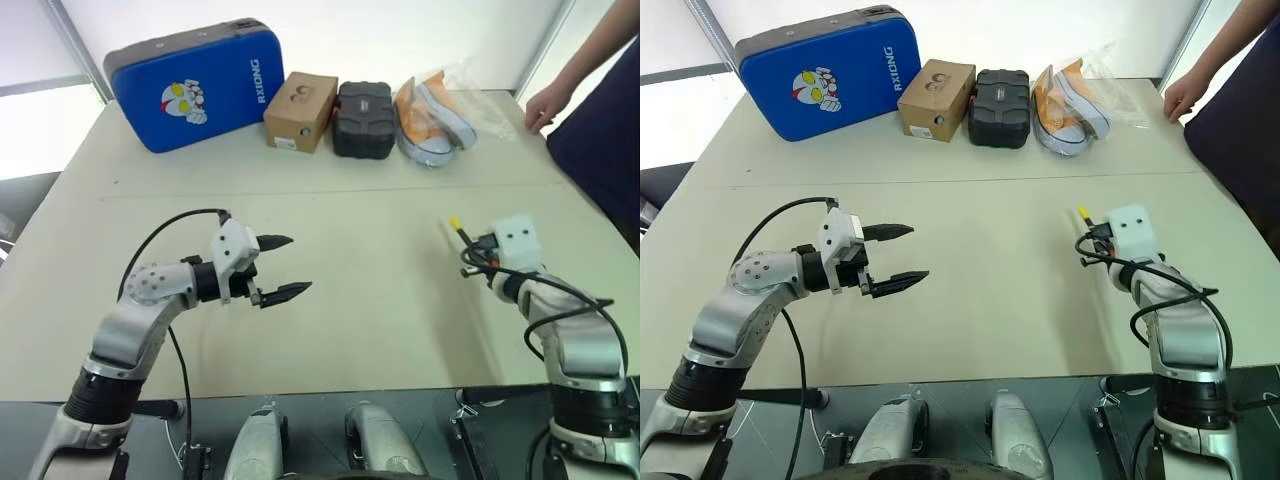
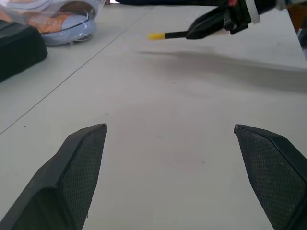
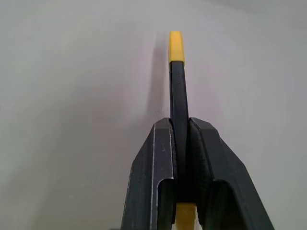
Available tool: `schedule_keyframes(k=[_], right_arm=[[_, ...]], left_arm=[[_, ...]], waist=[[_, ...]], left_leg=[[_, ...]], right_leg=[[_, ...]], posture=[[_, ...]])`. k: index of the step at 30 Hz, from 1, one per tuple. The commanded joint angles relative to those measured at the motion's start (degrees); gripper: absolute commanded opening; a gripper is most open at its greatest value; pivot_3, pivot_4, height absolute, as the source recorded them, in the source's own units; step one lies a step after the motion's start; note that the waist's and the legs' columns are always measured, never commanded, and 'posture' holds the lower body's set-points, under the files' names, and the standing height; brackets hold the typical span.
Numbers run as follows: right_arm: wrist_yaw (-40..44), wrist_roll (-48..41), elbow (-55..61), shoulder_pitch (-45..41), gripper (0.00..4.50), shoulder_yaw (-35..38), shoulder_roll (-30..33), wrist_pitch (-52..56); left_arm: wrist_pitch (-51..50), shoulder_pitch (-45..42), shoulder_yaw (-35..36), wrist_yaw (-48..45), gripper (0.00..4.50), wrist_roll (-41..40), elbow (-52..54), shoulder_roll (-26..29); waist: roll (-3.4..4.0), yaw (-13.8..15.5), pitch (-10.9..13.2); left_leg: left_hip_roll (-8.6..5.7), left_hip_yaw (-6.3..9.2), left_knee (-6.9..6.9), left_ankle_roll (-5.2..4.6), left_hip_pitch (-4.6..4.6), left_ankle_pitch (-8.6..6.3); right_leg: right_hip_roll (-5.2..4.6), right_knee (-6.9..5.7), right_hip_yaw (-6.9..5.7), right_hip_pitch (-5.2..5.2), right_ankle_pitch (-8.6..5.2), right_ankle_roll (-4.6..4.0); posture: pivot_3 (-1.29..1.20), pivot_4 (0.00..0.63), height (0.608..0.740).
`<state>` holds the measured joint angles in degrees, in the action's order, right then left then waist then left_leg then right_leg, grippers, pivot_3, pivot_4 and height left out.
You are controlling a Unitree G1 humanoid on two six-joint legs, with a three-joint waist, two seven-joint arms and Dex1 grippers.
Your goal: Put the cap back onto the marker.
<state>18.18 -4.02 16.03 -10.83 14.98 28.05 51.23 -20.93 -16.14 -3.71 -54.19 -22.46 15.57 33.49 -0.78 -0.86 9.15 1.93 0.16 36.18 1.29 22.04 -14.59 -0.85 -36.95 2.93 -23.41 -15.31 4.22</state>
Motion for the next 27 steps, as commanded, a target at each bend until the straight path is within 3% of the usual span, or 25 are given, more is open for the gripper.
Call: schedule_keyframes(k=[1,12,16,21,27], right_arm=[[-3.9,0.8,0.7,0.5,0.0,3.8,-0.5,-0.8],[-3.0,-0.9,-2.9,2.9,0.0,3.6,-0.3,-3.5],[-3.1,-1.2,-3.3,3.0,1.78,3.1,-0.2,-4.0],[-2.4,-1.7,-0.4,3.5,4.42,3.1,1.0,-3.3],[3.6,-3.4,12.9,5.2,4.47,2.0,9.5,2.0]], left_arm=[[1.4,-1.2,0.0,-0.8,4.43,0.0,0.2,0.2],[0.6,-1.7,0.9,-3.8,4.43,-2.1,0.8,1.6],[0.7,-2.1,0.7,-3.9,4.5,-2.1,0.2,1.5],[0.5,-2.1,0.5,-4.0,4.5,-2.2,0.2,1.4],[1.1,-2.6,-0.1,-4.9,4.5,-2.0,-1.1,1.2]], waist=[[0.0,-0.1,0.0],[0.01,-0.2,0.0],[0.01,-0.2,0.0],[-0.01,-0.3,0.0],[0.01,-0.2,0.0]], left_leg=[[0.0,0.0,-0.01,0.0,-0.02,0.0],[0.01,0.0,-0.03,0.0,-0.11,0.0],[0.01,0.0,-0.03,0.0,-0.12,0.0],[0.01,-0.02,-0.06,0.0,-0.18,0.0],[0.02,-0.01,-0.08,0.0,-0.17,0.0]], right_leg=[[0.0,0.0,0.01,0.0,0.0,0.0],[0.05,0.0,0.03,0.07,-0.01,-0.01],[0.05,0.0,0.03,0.08,-0.02,-0.02],[0.06,0.0,0.05,0.1,-0.05,-0.07],[0.06,0.0,0.06,0.08,-0.08,-0.11]], posture=[[0.0,0.15,0.74],[0.0,0.15,0.74],[0.0,0.15,0.74],[0.0,0.15,0.74],[0.0,0.15,0.74]])
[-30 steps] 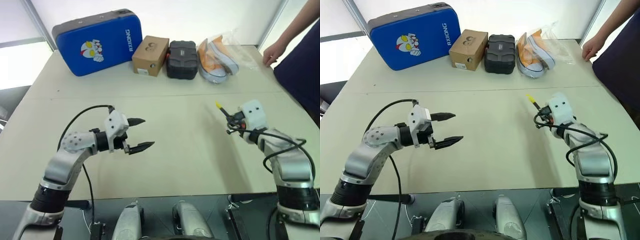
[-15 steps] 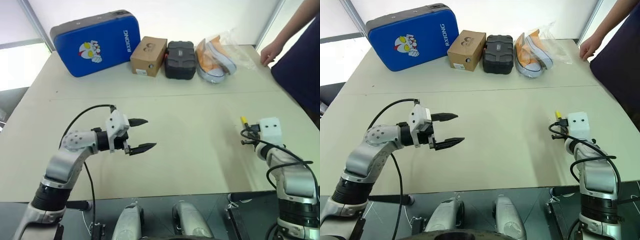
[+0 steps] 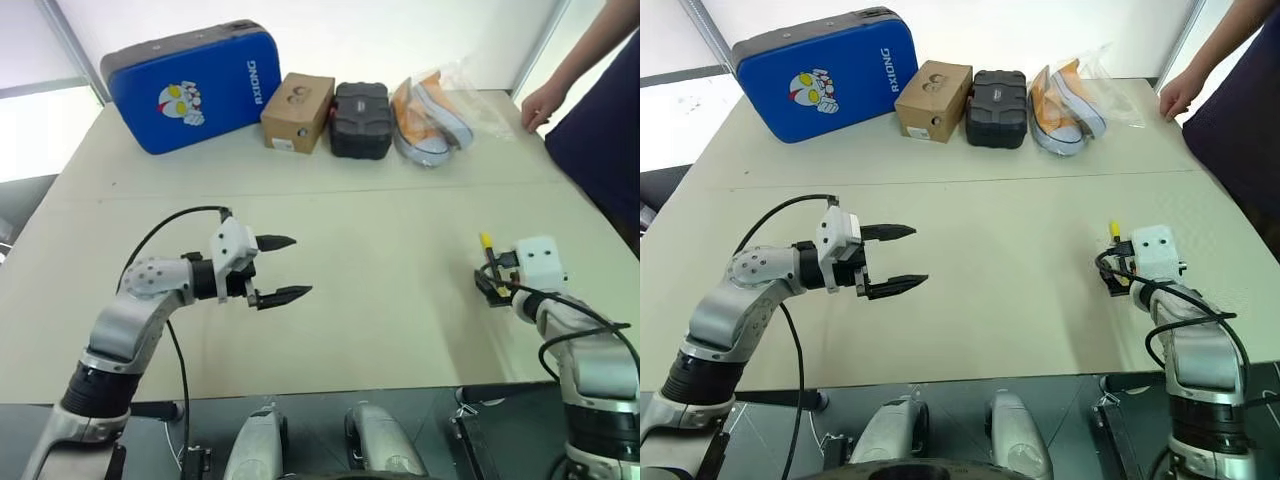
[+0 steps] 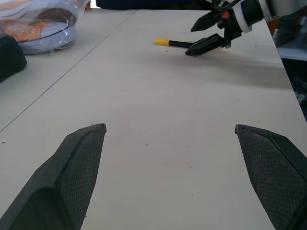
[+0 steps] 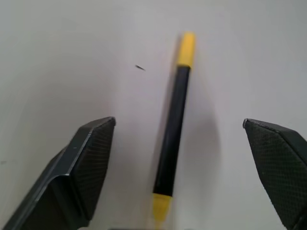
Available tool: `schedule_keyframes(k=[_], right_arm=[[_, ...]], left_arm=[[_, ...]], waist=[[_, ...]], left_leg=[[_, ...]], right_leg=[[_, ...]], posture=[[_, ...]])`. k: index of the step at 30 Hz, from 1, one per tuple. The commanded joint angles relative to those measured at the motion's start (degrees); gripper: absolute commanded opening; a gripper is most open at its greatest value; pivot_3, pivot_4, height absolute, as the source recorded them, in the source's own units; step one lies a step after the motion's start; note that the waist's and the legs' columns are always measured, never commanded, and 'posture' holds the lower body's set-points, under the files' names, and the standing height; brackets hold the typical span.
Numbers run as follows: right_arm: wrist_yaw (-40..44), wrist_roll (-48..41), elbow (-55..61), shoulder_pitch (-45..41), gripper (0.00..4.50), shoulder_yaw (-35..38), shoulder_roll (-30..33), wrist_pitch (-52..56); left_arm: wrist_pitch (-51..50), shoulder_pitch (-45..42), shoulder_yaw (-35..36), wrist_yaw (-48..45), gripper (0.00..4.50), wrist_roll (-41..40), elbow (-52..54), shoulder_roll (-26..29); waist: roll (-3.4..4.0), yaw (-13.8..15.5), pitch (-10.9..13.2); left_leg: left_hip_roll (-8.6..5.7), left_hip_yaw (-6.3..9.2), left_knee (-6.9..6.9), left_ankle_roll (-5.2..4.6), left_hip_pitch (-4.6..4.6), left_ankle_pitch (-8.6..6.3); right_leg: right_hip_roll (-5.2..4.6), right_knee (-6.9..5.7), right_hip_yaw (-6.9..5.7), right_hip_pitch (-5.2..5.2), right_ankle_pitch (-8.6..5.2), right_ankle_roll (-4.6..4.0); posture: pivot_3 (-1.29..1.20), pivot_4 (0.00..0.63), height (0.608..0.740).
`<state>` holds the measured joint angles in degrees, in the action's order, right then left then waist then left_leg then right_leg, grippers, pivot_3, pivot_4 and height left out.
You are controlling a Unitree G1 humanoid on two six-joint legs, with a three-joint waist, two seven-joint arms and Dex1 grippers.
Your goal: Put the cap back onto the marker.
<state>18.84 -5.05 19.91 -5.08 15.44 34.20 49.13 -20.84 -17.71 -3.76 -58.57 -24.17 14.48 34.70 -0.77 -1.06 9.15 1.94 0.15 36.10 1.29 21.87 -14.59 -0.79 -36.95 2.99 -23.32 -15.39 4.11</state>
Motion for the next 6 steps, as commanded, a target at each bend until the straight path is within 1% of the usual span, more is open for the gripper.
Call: schedule_keyframes(k=[1,4,6], right_arm=[[4.8,-4.2,11.9,-0.5,4.47,2.6,4.9,7.0],[8.3,-7.8,17.5,-0.1,4.47,5.3,9.1,14.4],[9.2,-10.0,19.5,-1.2,4.47,7.8,10.1,19.5]], left_arm=[[0.9,-1.1,-0.2,-0.7,4.5,-0.2,-0.2,-0.1],[1.2,-1.5,-0.7,-1.5,4.5,-0.2,-1.2,-0.4],[1.4,-2.0,-0.8,-2.0,4.5,-0.4,-2.2,-1.0]], waist=[[-0.01,0.0,0.0],[-0.03,0.1,0.0],[-0.06,0.1,0.0]], left_leg=[[0.0,0.01,0.0,0.0,-0.01,0.0],[0.01,0.03,0.0,0.0,-0.01,0.0],[0.01,0.05,0.01,0.0,-0.01,0.0]], right_leg=[[0.0,0.0,0.0,0.0,0.0,0.0],[0.01,0.0,-0.01,0.01,-0.02,-0.02],[0.01,0.03,-0.02,0.05,-0.03,-0.05]], posture=[[0.0,0.15,0.74],[0.0,0.15,0.74],[0.0,0.15,0.74]])
